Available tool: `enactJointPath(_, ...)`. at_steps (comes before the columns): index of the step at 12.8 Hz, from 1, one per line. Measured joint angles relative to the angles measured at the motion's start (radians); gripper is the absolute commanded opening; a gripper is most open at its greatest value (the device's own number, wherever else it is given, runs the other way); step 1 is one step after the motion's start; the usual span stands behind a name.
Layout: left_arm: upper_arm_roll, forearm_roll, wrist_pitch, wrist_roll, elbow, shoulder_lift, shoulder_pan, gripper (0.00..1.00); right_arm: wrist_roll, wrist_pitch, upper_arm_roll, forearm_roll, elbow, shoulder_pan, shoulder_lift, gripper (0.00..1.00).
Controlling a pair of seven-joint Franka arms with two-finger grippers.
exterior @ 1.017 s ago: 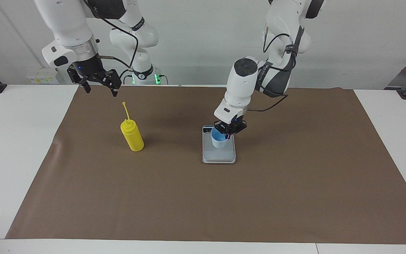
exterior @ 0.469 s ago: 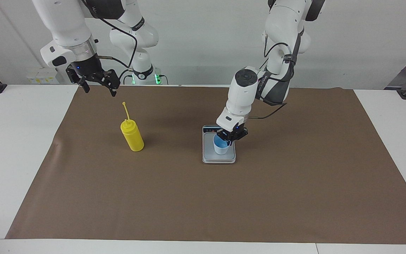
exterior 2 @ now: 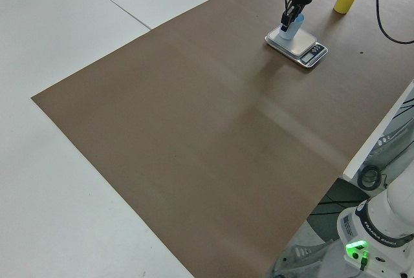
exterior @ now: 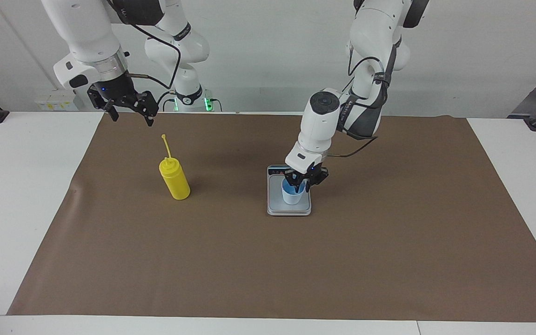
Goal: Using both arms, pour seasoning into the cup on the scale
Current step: 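Carry the blue cup onto the scale and release it with the left gripper, then withdraw the left gripper while the right gripper opens toward the yellow bottle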
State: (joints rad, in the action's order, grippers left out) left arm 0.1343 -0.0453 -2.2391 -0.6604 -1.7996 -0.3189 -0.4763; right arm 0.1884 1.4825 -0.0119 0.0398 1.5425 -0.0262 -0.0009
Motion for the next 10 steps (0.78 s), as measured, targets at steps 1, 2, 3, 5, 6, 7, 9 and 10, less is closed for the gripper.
enactJointPath(1, -0.006, -0.001, 0.006, 0.000, 0.003, 0.008, 0.002, 1.00, 0.000, -0.001, 0.001, 0.000, 0.000, 0.004, 0.000, 1.00)
enactJointPath(2, -0.011, -0.004, 0.029, 0.007, 0.011, 0.025, 0.015, 1.00, 0.000, -0.003, 0.003, 0.000, 0.000, 0.008, 0.000, 1.00)
enactJointPath(3, -0.013, -0.008, 0.068, 0.038, 0.021, 0.049, 0.041, 1.00, 0.000, -0.003, 0.005, 0.000, 0.000, 0.011, 0.000, 1.00)
enactJointPath(5, -0.016, -0.009, 0.171, 0.160, 0.037, 0.113, 0.119, 1.00, 0.002, -0.001, 0.007, 0.000, 0.000, 0.013, 0.000, 1.00)
enactJointPath(6, -0.018, -0.009, 0.216, 0.229, 0.039, 0.146, 0.160, 1.00, 0.013, 0.008, 0.007, 0.000, 0.000, 0.013, 0.000, 1.00)
enactJointPath(7, -0.019, -0.009, 0.254, 0.288, 0.039, 0.174, 0.196, 1.00, 0.047, 0.022, 0.007, 0.000, 0.001, 0.013, 0.000, 1.00)
enactJointPath(9, -0.021, -0.009, 0.309, 0.386, 0.039, 0.226, 0.252, 1.00, 0.172, 0.057, 0.007, -0.006, 0.004, 0.013, 0.000, 1.00)
enactJointPath(10, -0.022, -0.009, 0.336, 0.424, 0.040, 0.252, 0.277, 1.00, 0.230, 0.081, 0.007, -0.024, 0.010, 0.013, 0.000, 1.00)
